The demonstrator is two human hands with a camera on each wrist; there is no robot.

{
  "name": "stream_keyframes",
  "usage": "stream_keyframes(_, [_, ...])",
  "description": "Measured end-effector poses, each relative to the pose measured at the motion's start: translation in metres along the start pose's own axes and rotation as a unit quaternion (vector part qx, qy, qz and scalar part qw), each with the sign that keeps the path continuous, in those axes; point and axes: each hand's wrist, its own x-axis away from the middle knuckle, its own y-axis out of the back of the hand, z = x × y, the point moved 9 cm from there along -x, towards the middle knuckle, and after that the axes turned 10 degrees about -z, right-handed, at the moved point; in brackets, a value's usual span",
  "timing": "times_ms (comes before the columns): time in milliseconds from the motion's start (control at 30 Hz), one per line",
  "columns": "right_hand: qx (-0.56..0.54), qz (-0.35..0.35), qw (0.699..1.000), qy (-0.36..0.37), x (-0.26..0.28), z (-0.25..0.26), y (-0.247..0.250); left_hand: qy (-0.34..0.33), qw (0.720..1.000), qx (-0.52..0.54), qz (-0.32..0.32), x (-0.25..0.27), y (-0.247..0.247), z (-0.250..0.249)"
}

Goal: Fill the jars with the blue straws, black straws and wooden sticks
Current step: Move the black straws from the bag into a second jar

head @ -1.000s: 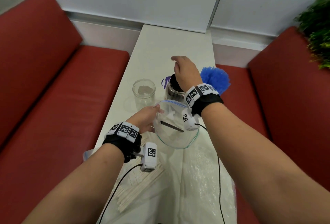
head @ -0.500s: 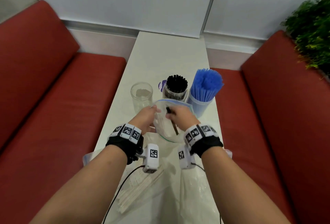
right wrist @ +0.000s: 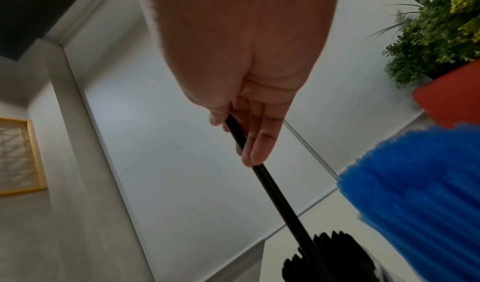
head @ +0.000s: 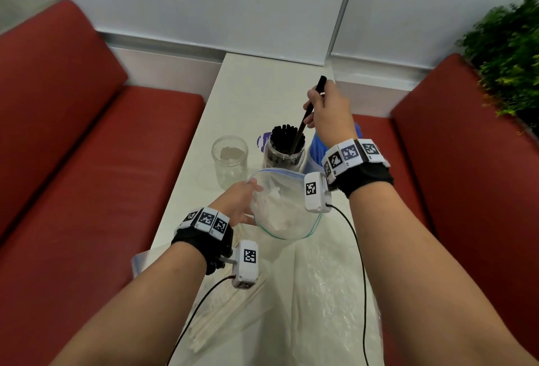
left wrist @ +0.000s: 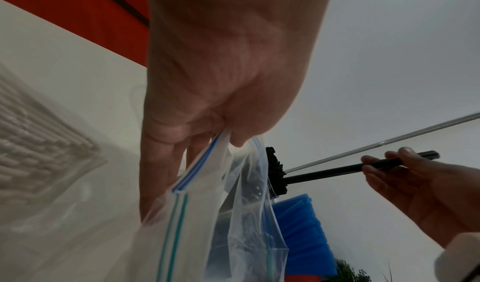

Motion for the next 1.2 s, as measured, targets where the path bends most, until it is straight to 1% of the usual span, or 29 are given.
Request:
stream_keyframes(133, [0.002, -0.01, 1.0, -0.006, -0.007, -0.007, -0.003, -0.001, 1.0, 0.004, 0.007, -0.003, -0.002, -0.001])
stream_keyframes(300, [0.006, -0.024, 1.0, 0.012, -0.016, -0.009, -0.007, 0.001, 1.0, 0.003, 0.011, -0.009, -0.001, -0.001])
stream_keyframes(433, [0.033, -0.015, 0.999, 0.021, -0.012, -0.025, -0.019, 0.006, 1.0, 0.003, 0.016, -0.012, 0.0, 0.0])
stream_keyframes(533, [0.054, 0.015, 0.998, -0.009, -0.004, -0.055, -0.035, 0.005, 1.0, 0.006, 0.013, -0.015, 0.002, 0.001])
stream_keyframes(633, [0.151, 0.081, 0.985, -0.022, 0.007, -0.087, -0.054, 0.009, 1.0, 0.005, 0.012, -0.018, 0.003, 0.004])
stream_keyframes(700, [0.174, 0.078, 0.982, 0.007, 0.009, -0.09, -0.057, 0.011, 1.0, 0.002, 0.012, -0.018, 0.003, 0.004])
stream_keyframes(767, [0.161, 0.036, 0.983, 0.075, 0.007, -0.075, -0.056, 0.014, 1.0, -0.001, 0.012, -0.019, 0.004, 0.003])
stream_keyframes(800, [0.172, 0.018, 0.978, 0.115, 0.008, -0.067, -0.058, 0.014, 1.0, -0.003, 0.013, -0.02, 0.004, 0.003])
stream_keyframes(833, [0.199, 0.014, 0.968, 0.15, 0.01, -0.063, -0.064, 0.014, 1.0, -0.006, 0.013, -0.02, 0.005, 0.003])
stream_keyframes(867, [0.237, 0.029, 0.956, 0.173, 0.015, -0.064, -0.073, 0.014, 1.0, -0.007, 0.013, -0.021, 0.004, 0.002])
stream_keyframes(900, [0.279, 0.056, 0.942, 0.179, 0.022, -0.072, -0.083, 0.013, 1.0, -0.008, 0.012, -0.021, 0.004, 0.002])
stream_keyframes(967, [0.357, 0.127, 0.913, 0.152, 0.039, -0.101, -0.1, 0.012, 1.0, -0.009, 0.009, -0.021, 0.004, 0.002])
stream_keyframes(1033, [0.396, 0.181, 0.892, 0.12, 0.049, -0.127, -0.109, 0.014, 1.0, -0.014, 0.006, -0.021, 0.004, 0.003])
stream_keyframes(1100, [0.401, 0.191, 0.888, 0.118, 0.045, -0.133, -0.11, 0.014, 1.0, -0.017, 0.008, -0.021, 0.005, 0.003])
stream_keyframes(1200, [0.381, 0.178, 0.899, 0.119, 0.034, -0.124, -0.105, 0.011, 1.0, -0.02, 0.009, -0.02, 0.004, 0.003])
